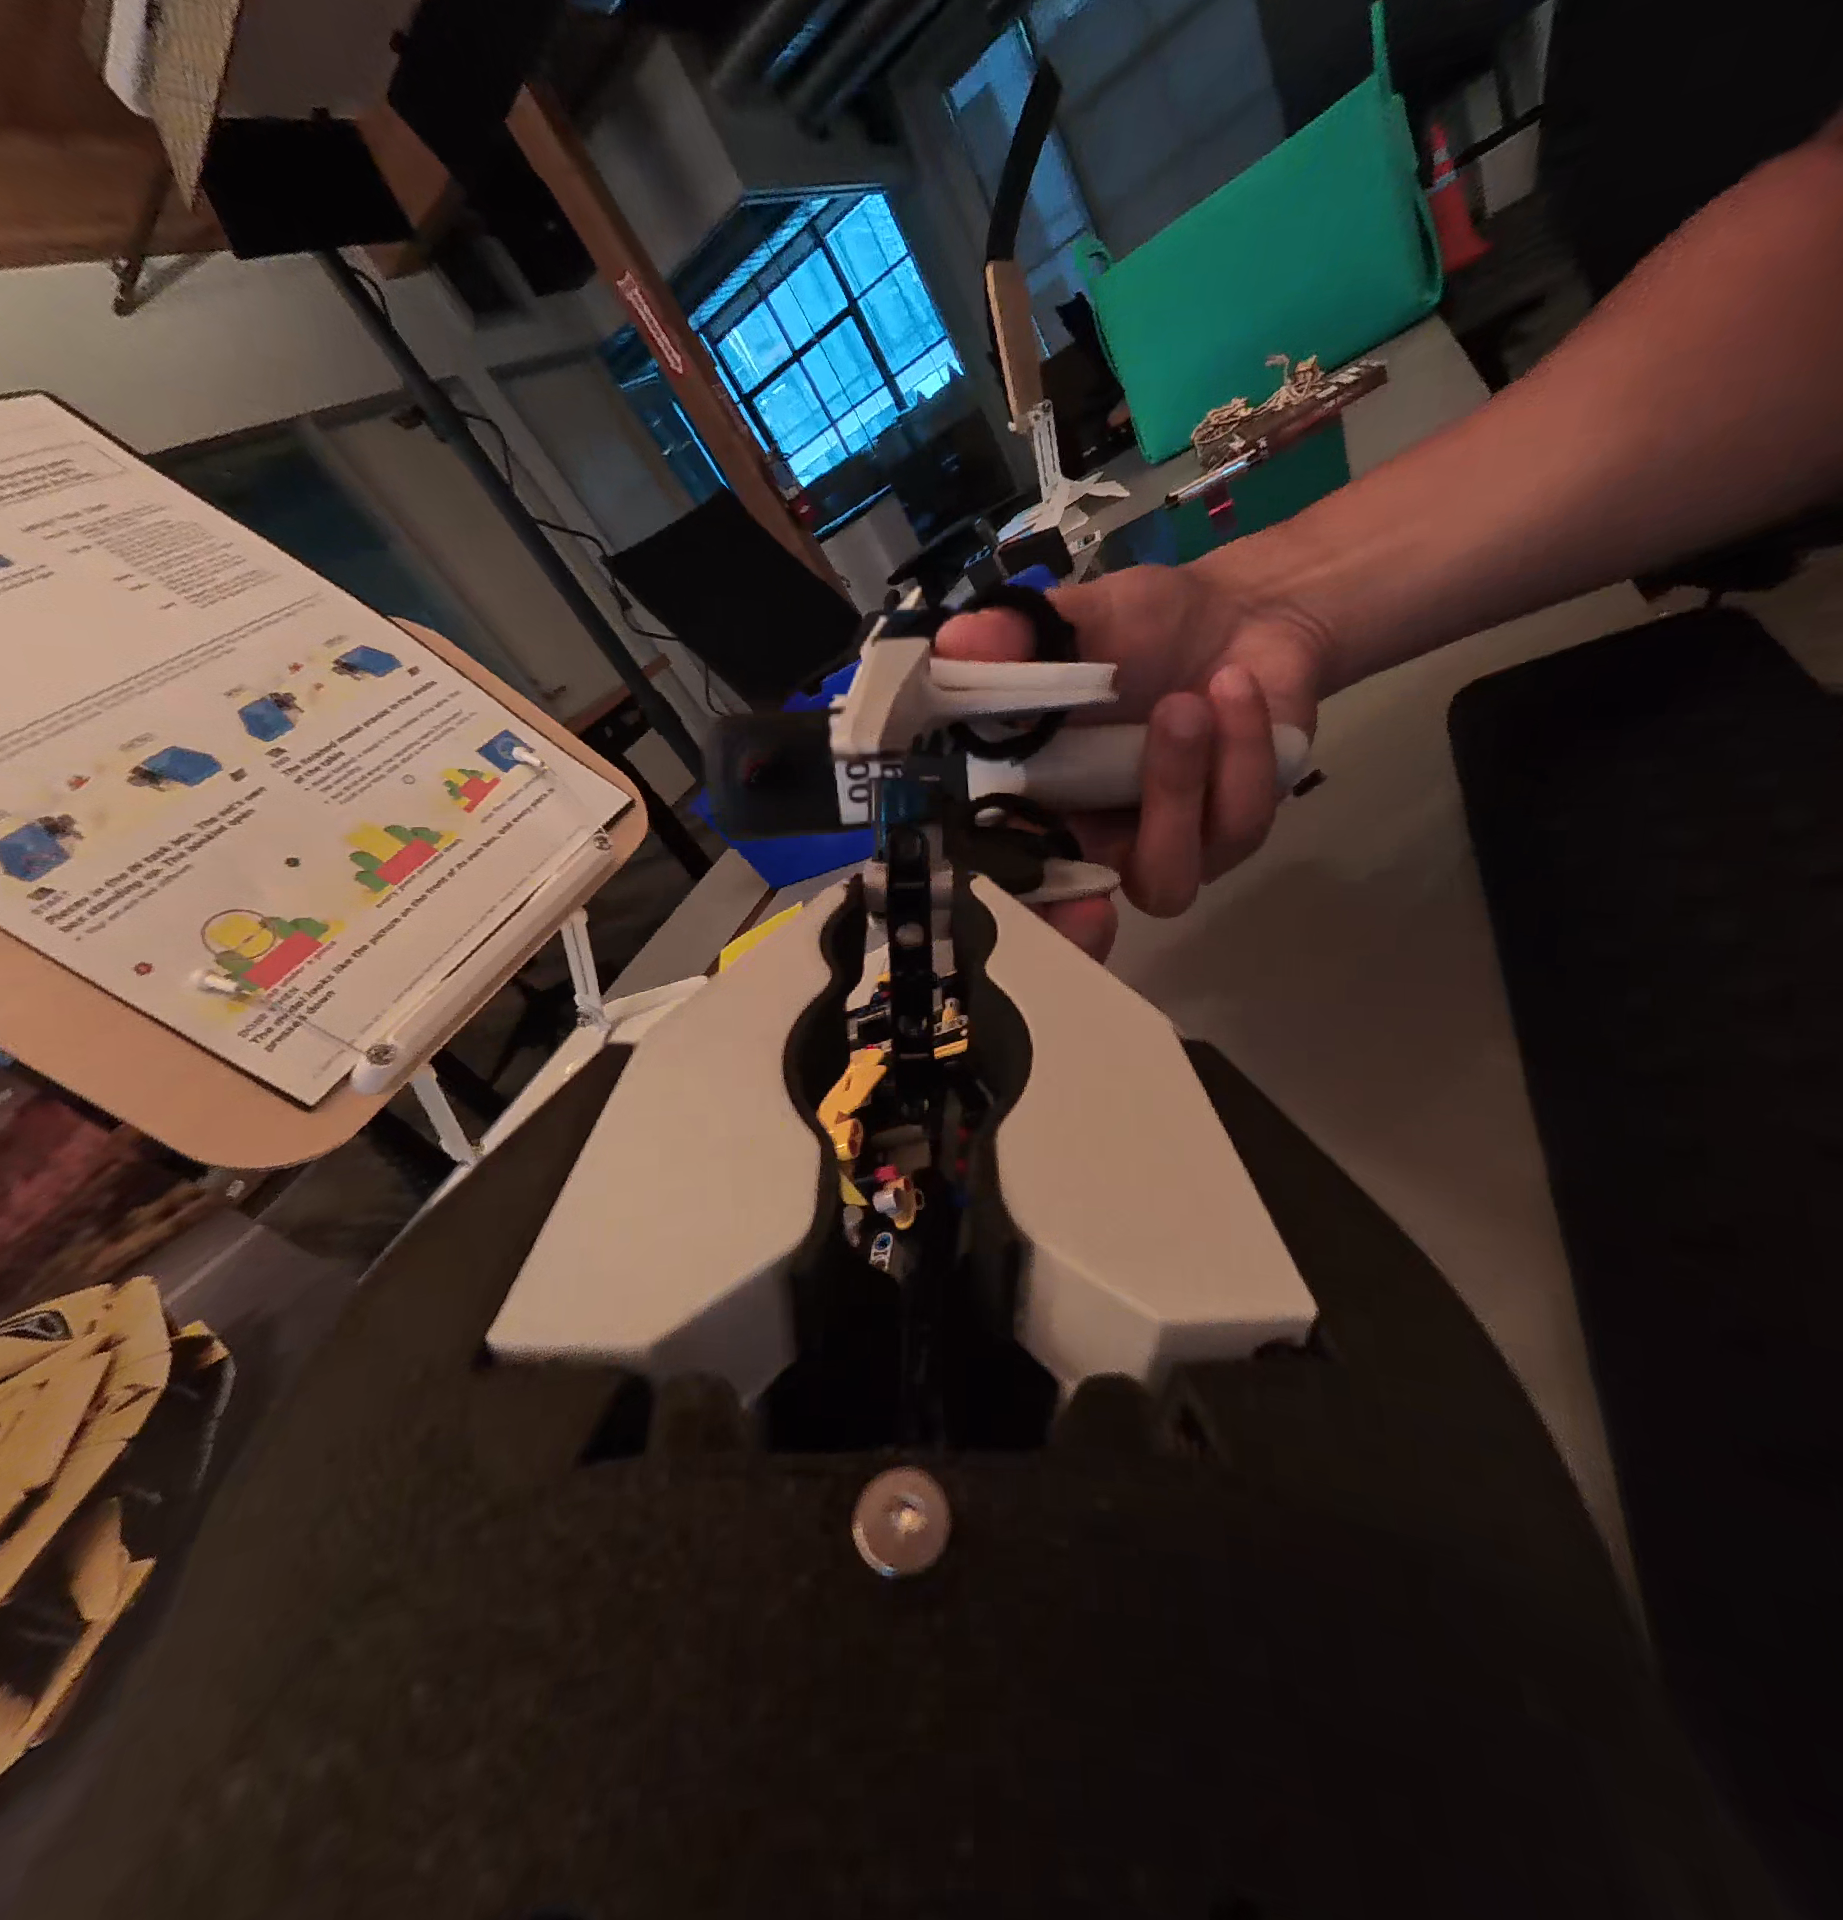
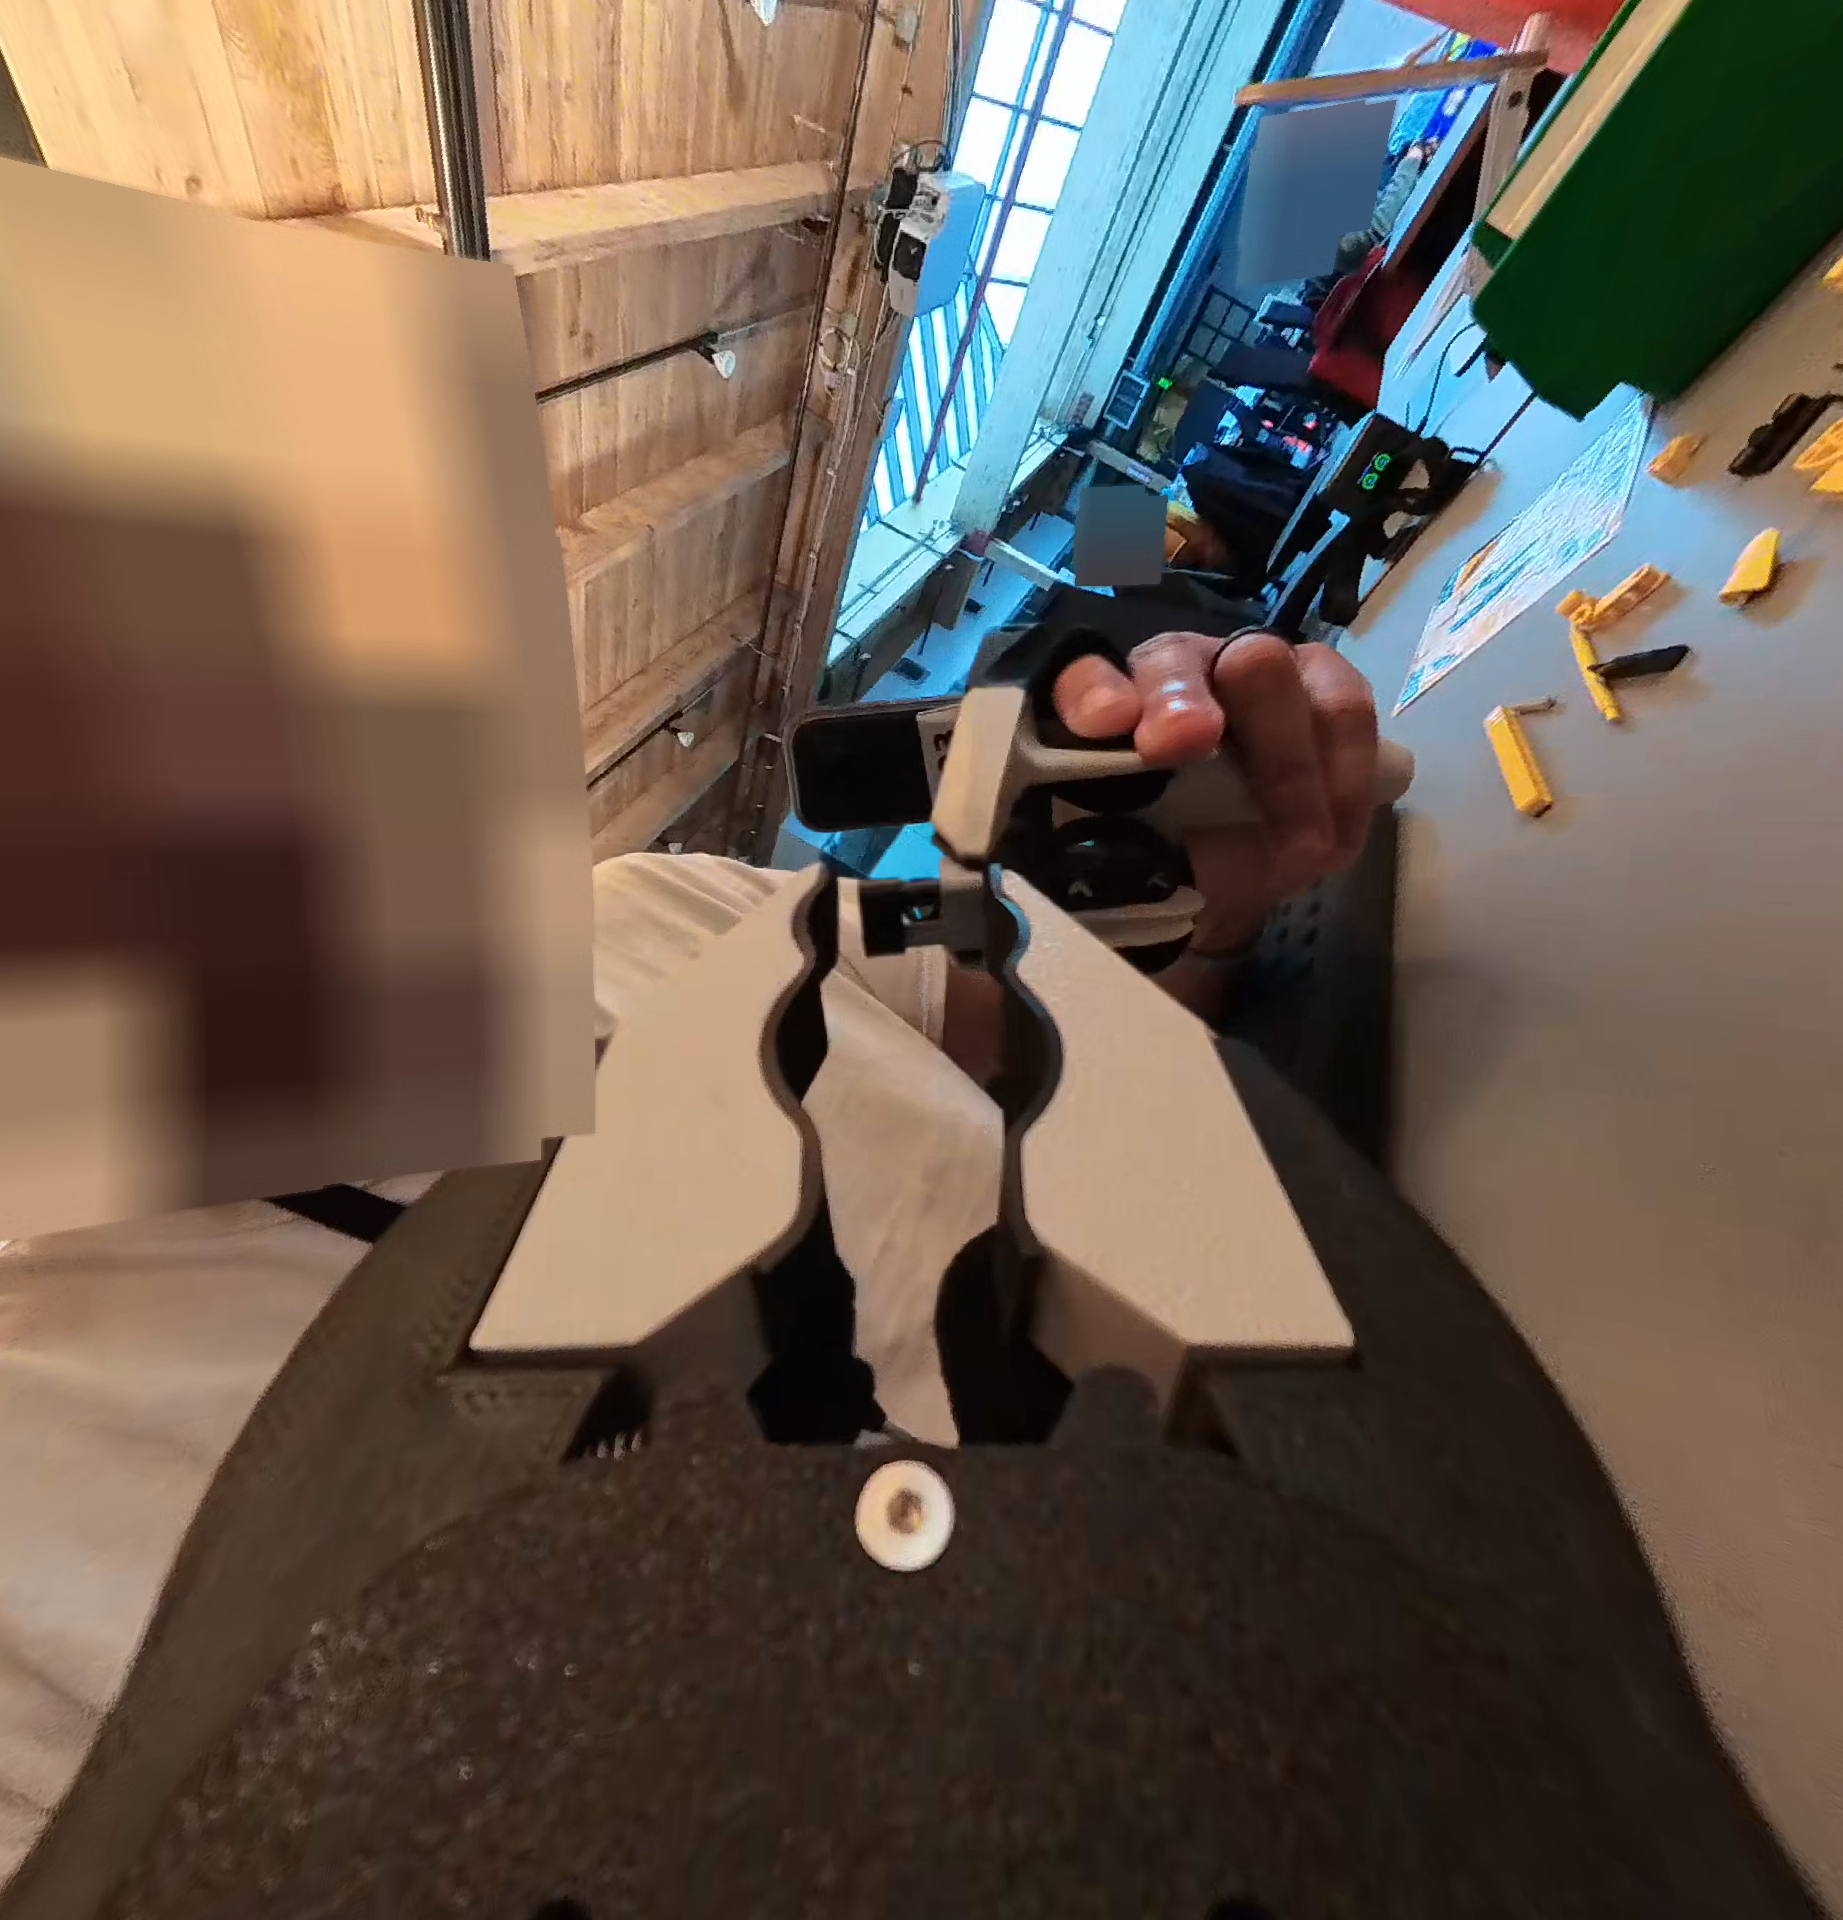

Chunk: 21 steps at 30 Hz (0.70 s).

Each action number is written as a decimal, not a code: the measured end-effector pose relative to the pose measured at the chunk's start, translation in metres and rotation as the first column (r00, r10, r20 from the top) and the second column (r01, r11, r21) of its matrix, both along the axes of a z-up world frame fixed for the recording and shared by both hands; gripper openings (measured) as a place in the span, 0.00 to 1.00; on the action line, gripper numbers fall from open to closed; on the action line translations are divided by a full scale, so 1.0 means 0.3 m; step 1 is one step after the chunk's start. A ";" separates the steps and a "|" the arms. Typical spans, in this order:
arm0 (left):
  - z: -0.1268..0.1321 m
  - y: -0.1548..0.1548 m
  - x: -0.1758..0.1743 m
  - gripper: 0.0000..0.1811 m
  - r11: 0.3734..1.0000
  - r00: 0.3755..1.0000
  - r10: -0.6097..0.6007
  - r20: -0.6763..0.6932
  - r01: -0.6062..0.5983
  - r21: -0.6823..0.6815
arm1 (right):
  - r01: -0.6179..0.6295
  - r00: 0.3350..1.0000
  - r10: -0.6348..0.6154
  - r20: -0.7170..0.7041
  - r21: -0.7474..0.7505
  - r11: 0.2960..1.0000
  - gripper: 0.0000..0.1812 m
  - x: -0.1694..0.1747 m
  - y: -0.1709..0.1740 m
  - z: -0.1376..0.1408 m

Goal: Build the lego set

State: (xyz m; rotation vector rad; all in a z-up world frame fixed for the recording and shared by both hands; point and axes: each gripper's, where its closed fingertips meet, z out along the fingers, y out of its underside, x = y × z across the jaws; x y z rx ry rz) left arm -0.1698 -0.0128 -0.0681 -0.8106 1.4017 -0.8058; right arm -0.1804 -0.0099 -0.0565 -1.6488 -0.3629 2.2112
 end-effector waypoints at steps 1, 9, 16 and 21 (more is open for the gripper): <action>0.000 -0.002 -0.001 0.09 1.000 1.000 -0.001 0.007 0.001 0.002 | -0.001 1.000 0.001 -0.010 -0.005 1.000 0.12 -0.002 0.001 -0.003; 0.010 -0.009 -0.002 0.09 0.999 0.999 -0.014 0.051 0.015 -0.034 | 0.003 0.998 0.000 -0.070 0.050 0.999 0.12 -0.005 -0.008 0.003; 0.009 -0.024 0.001 0.09 0.997 0.996 -0.042 0.075 0.046 -0.057 | 0.006 0.991 0.000 -0.130 0.046 0.999 0.12 -0.001 -0.024 -0.001; -0.004 -0.017 0.010 0.09 0.995 0.997 -0.032 0.074 0.039 -0.094 | 0.024 0.987 -0.022 -0.160 0.006 1.000 0.12 0.009 -0.015 -0.012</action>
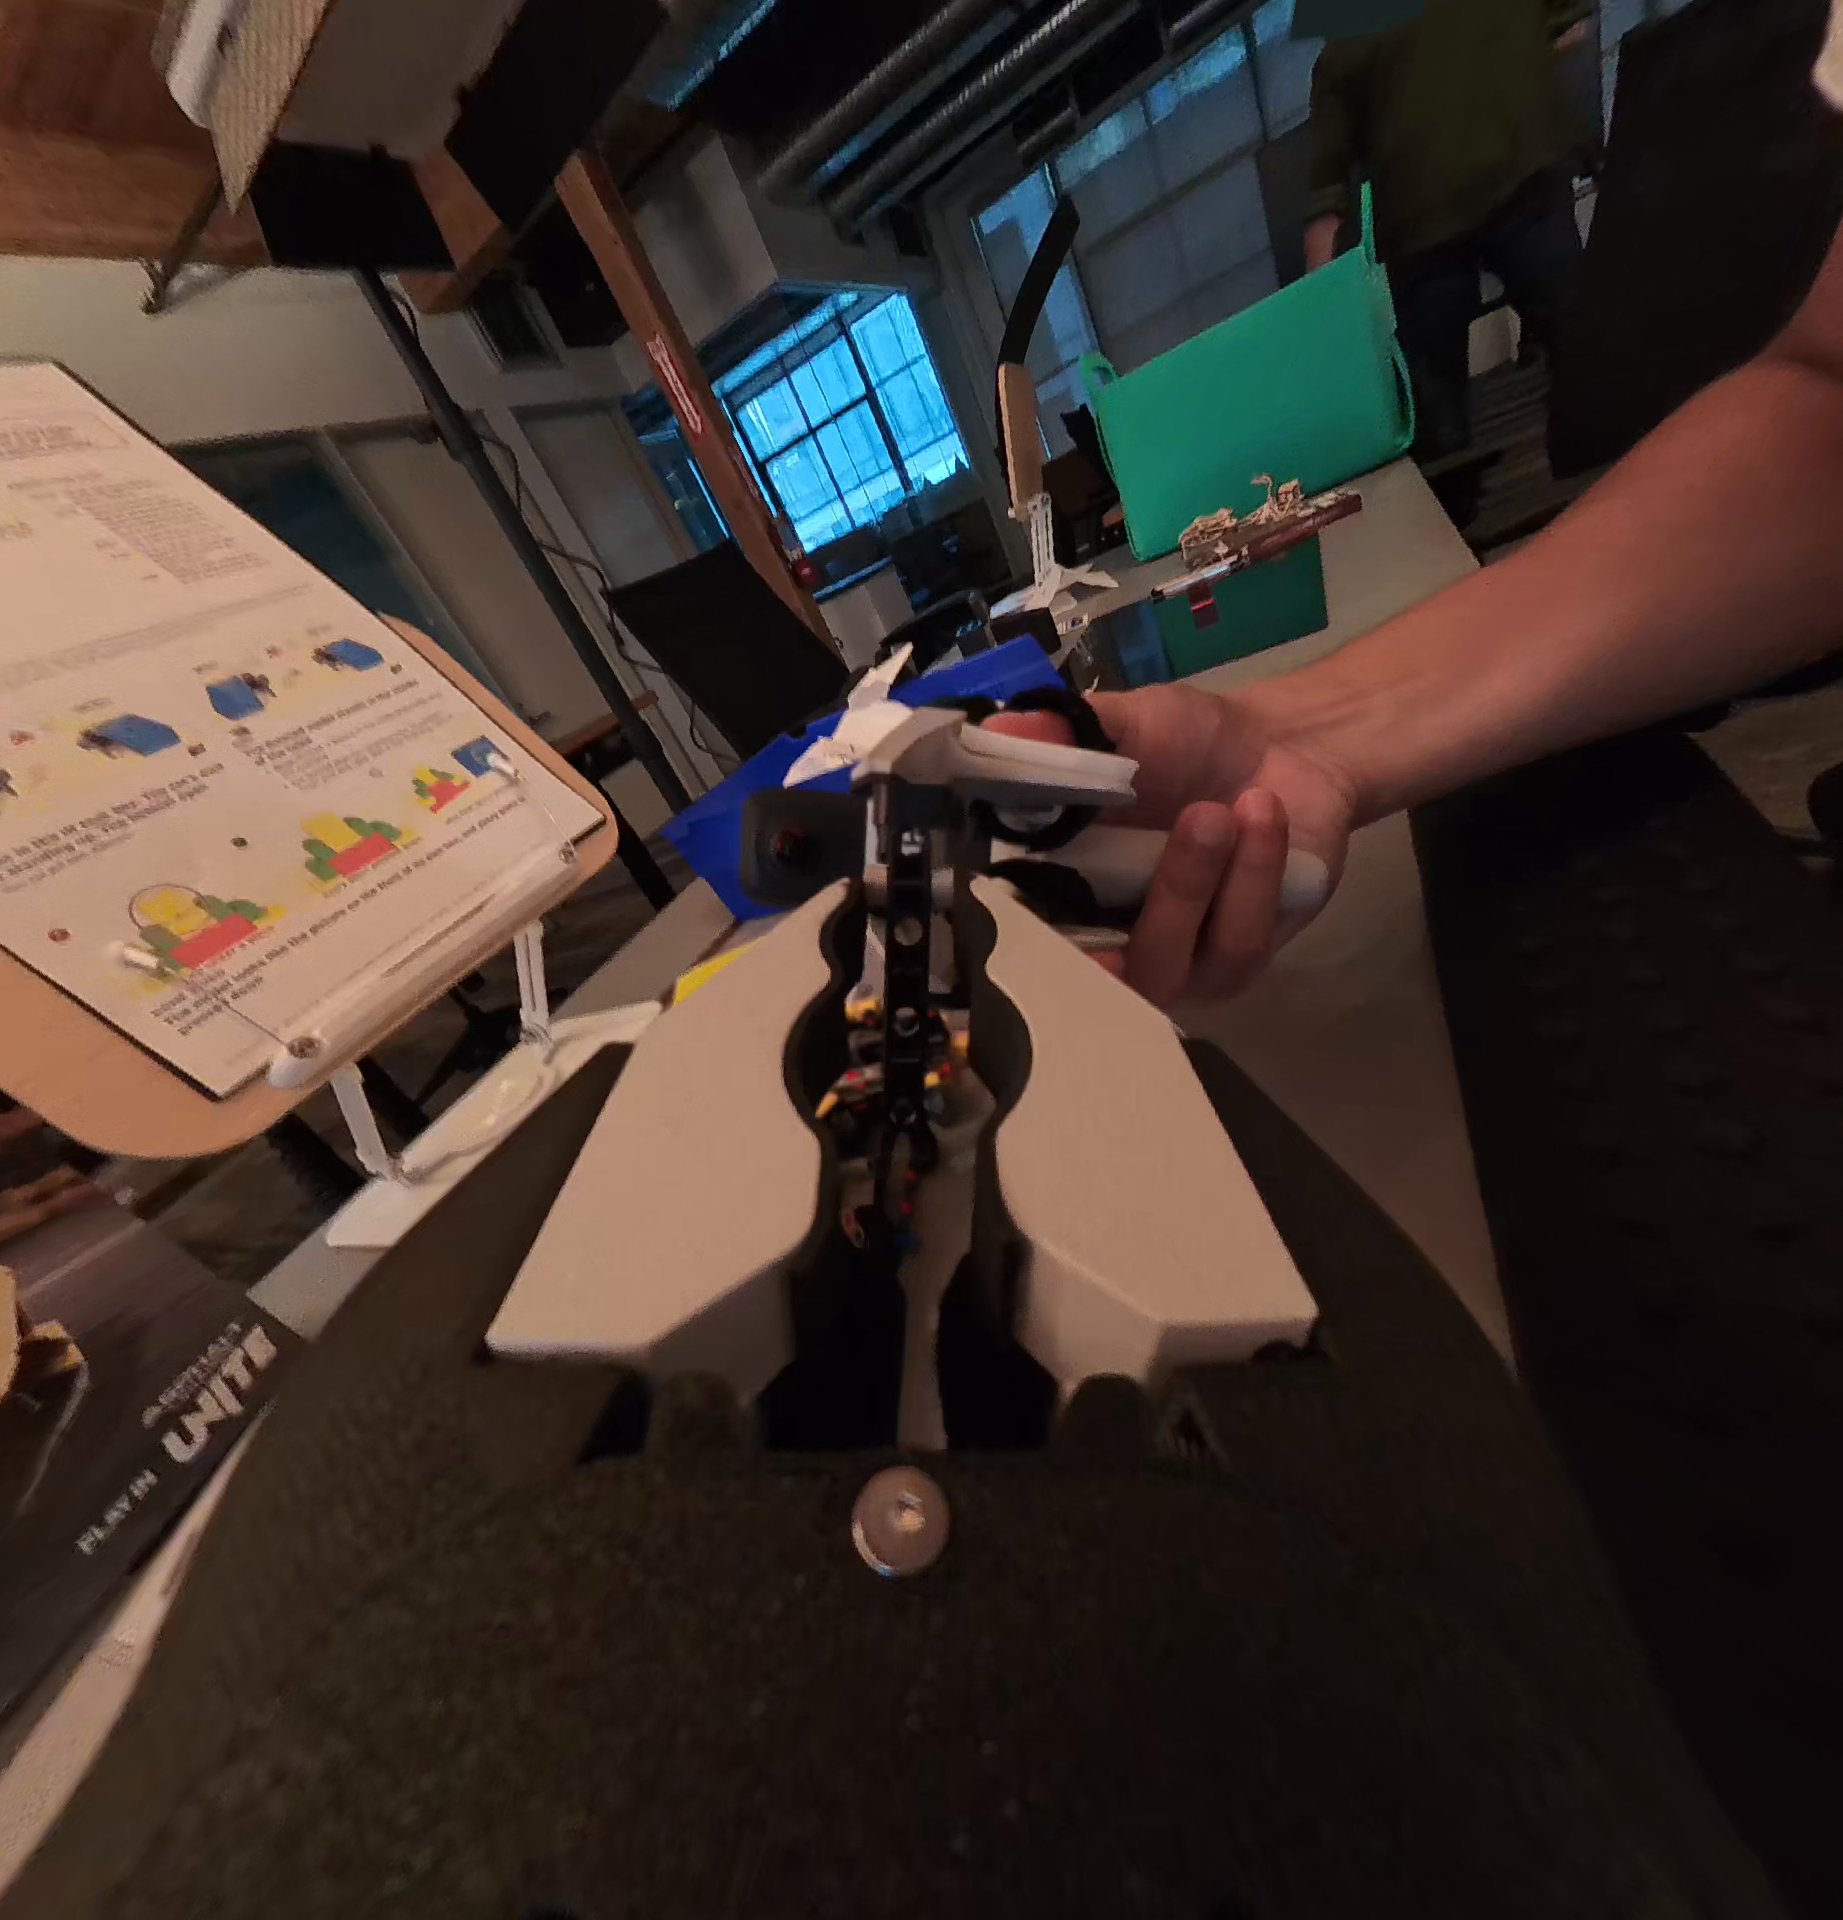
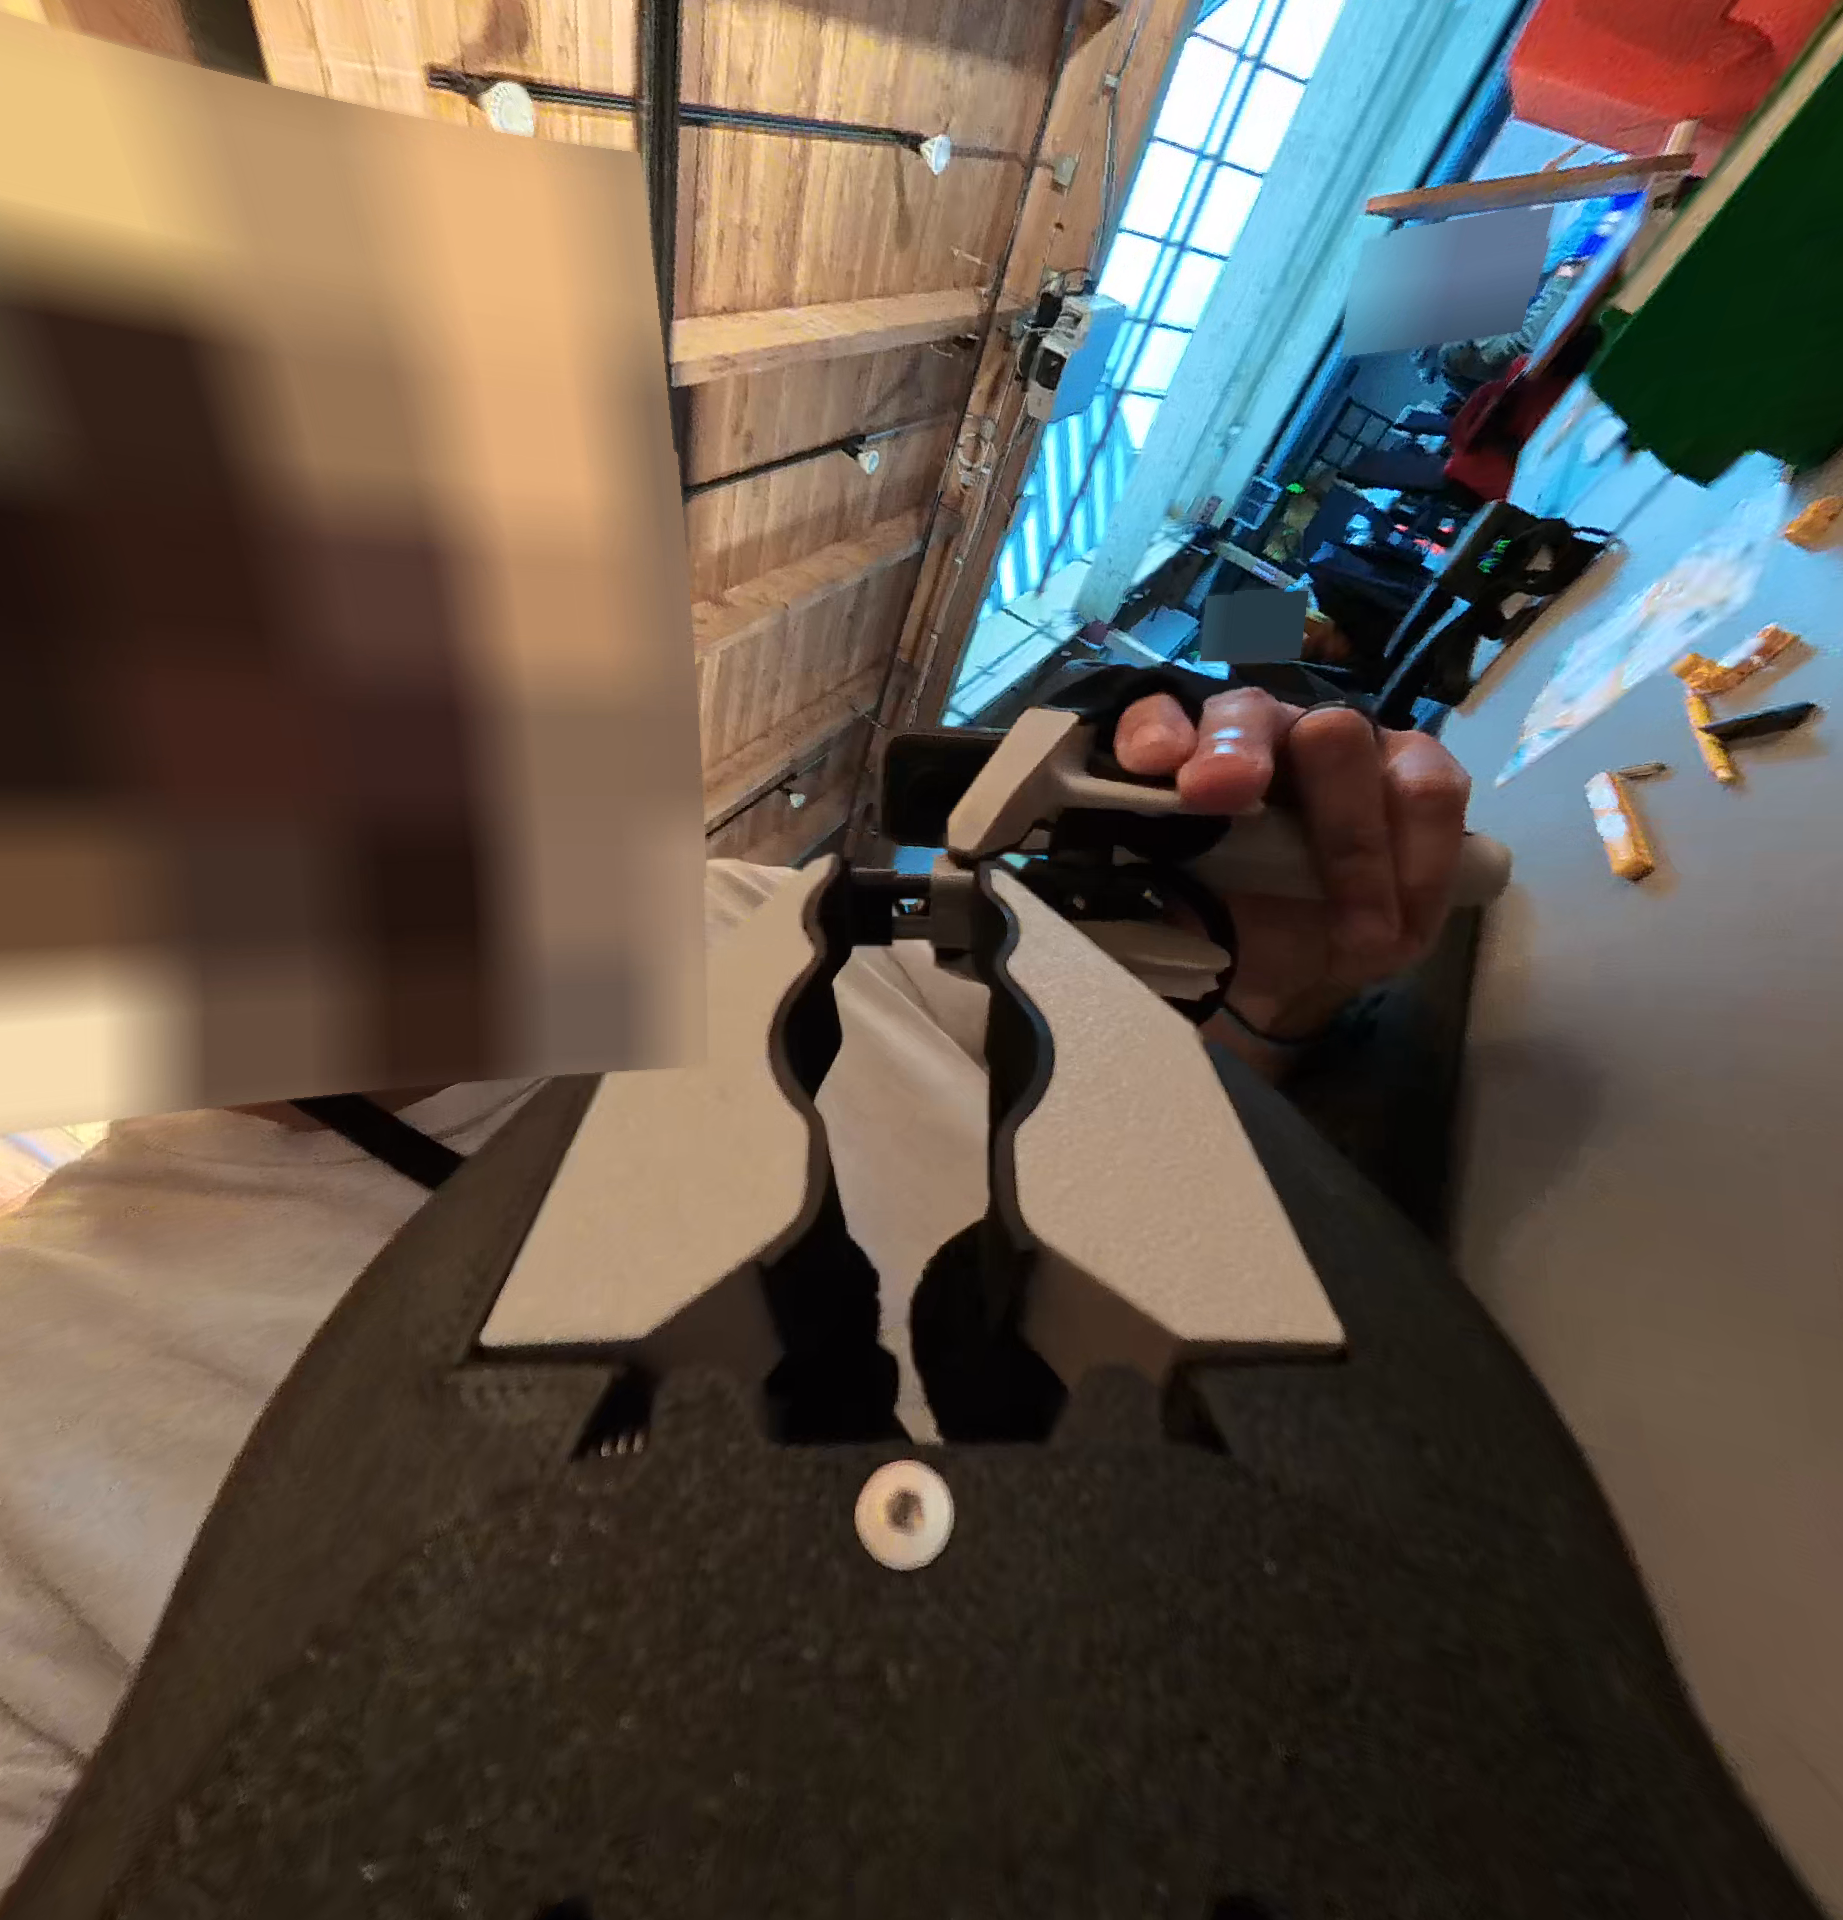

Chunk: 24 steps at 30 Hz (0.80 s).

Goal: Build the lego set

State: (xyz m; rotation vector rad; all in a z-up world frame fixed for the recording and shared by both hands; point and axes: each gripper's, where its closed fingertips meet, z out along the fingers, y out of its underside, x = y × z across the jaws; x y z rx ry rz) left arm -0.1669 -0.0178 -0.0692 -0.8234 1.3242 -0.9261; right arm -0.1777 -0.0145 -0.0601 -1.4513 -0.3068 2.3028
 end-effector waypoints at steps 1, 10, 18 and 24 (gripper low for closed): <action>-0.016 0.005 0.002 0.09 1.000 1.000 0.003 -0.019 -0.003 -0.019 | 0.013 0.999 -0.013 0.030 -0.002 1.000 0.12 0.002 0.004 -0.016; -0.070 0.029 0.020 0.04 0.996 0.991 0.090 -0.096 -0.090 0.007 | 0.024 0.997 -0.026 0.075 0.030 0.999 0.12 0.029 -0.008 -0.001; -0.078 0.039 0.024 0.04 0.995 0.990 0.096 -0.107 -0.099 -0.019 | 0.032 0.999 -0.033 -0.023 -0.054 0.998 0.12 0.036 0.010 -0.010; -0.088 0.045 0.029 0.04 0.992 0.985 0.112 -0.130 -0.118 -0.038 | 0.094 0.992 -0.094 0.079 0.007 0.996 0.12 0.028 0.008 -0.021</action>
